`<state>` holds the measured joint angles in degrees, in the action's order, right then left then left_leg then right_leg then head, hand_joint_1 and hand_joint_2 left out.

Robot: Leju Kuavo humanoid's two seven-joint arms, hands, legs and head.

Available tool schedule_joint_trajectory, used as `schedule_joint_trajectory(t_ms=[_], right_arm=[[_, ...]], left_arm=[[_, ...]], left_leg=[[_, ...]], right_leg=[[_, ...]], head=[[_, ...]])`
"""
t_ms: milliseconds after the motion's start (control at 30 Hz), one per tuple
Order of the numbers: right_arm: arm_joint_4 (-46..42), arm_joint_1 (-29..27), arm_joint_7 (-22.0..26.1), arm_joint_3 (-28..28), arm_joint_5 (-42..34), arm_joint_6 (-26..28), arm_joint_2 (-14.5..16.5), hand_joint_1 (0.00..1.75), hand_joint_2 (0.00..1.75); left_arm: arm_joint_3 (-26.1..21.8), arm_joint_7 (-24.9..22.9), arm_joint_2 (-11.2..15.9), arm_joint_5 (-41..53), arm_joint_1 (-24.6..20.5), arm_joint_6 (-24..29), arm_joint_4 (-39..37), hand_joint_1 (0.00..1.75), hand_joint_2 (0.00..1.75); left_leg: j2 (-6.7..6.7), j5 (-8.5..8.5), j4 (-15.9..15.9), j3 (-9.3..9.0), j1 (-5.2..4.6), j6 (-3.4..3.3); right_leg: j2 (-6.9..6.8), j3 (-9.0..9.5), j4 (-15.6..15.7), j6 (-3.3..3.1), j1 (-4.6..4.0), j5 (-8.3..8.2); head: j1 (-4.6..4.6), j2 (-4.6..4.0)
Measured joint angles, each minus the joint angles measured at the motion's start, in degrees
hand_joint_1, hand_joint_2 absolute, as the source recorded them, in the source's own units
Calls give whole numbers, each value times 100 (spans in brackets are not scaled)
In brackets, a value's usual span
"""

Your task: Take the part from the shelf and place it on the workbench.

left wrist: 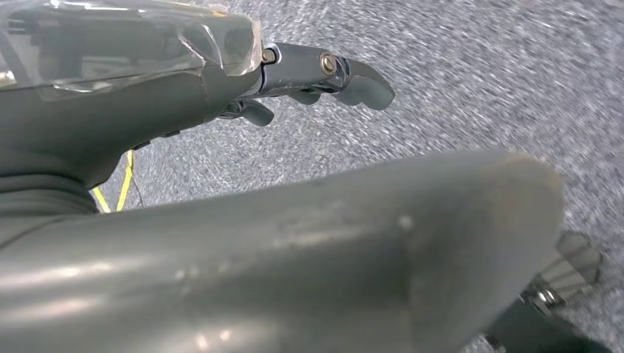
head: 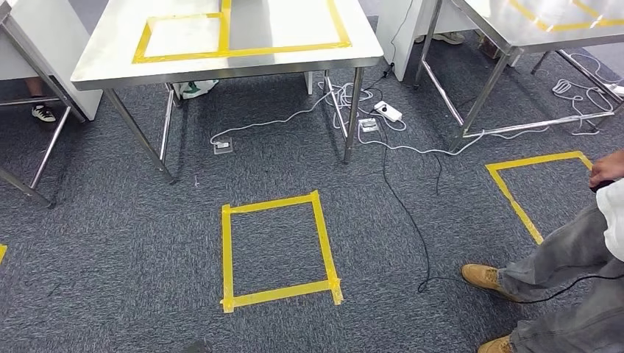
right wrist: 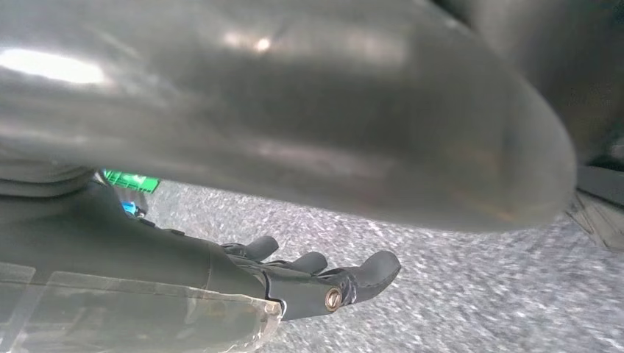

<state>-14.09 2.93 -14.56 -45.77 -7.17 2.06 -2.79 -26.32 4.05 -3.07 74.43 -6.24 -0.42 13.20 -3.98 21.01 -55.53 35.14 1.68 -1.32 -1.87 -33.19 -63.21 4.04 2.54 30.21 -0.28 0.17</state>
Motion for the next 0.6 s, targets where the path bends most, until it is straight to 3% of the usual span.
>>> schedule_joint_trajectory(t_ms=[33,100,167,200,267,333,367,400,433,467,533,600], right_arm=[[1,11,1,5,1,0,7,0,0],[1,35,2,22,1,-1,22,0,0],[3,33,2,40,1,-7,24,0,0],[4,26,2,44,1,-10,26,0,0],[10,17,1,49,4,-15,26,0,0],[13,16,0,51,11,-21,29,0,0],[13,13,0,51,14,-26,31,0,0],[14,7,0,51,16,-31,32,0,0],[15,1,0,52,22,-35,32,0,0],[15,-1,0,54,27,-37,31,0,0],[16,8,0,57,37,-38,58,0,0],[20,32,0,61,46,-43,83,0,0]], left_arm=[[7,-7,-1,-3,5,9,5,0,0],[25,-14,10,-19,15,20,16,0,0],[50,-18,8,-49,23,26,22,0,0],[61,-17,7,-62,25,27,24,0,0],[86,-17,3,-87,37,29,26,0,0],[111,-18,8,-122,64,31,27,0,0],[123,-19,10,-145,76,31,27,0,0],[133,-19,13,-166,85,31,27,0,0],[147,-19,12,-193,89,31,27,0,0],[165,-19,11,-219,90,32,27,0,0],[199,-19,33,-261,91,33,33,0,0],[231,-21,58,-314,102,38,46,0,0]], left_leg=[[-48,18,-51,19,6,56],[-146,55,-119,20,5,165],[-242,50,-106,-18,33,246],[-216,93,-134,-19,60,278],[27,434,-519,118,95,318],[303,950,-1339,427,82,308],[358,1109,-1704,561,63,284],[382,1160,-1899,621,39,244],[401,1094,-1857,571,9,184],[440,931,-1576,410,-27,102],[692,601,-784,-11,-94,-127],[903,474,-376,-210,-138,-290]], right_leg=[[-113,186,351,30,12,-99],[-221,308,624,-48,-5,-173],[-90,257,584,-187,-40,-205],[-32,250,581,-238,-44,-229],[92,229,581,-336,-51,-292],[226,190,575,-403,-92,-336],[302,172,574,-423,-126,-349],[380,162,572,-435,-162,-357],[463,159,571,-447,-198,-365],[547,165,572,-455,-235,-370],[708,169,575,-459,-279,-386],[849,137,579,-430,-243,-415]], head=[[1,0],[-8,0],[-19,0],[-18,0],[-24,0],[-25,0],[-25,0],[-24,0],[-24,0],[-24,0],[-3,0],[1,0]])
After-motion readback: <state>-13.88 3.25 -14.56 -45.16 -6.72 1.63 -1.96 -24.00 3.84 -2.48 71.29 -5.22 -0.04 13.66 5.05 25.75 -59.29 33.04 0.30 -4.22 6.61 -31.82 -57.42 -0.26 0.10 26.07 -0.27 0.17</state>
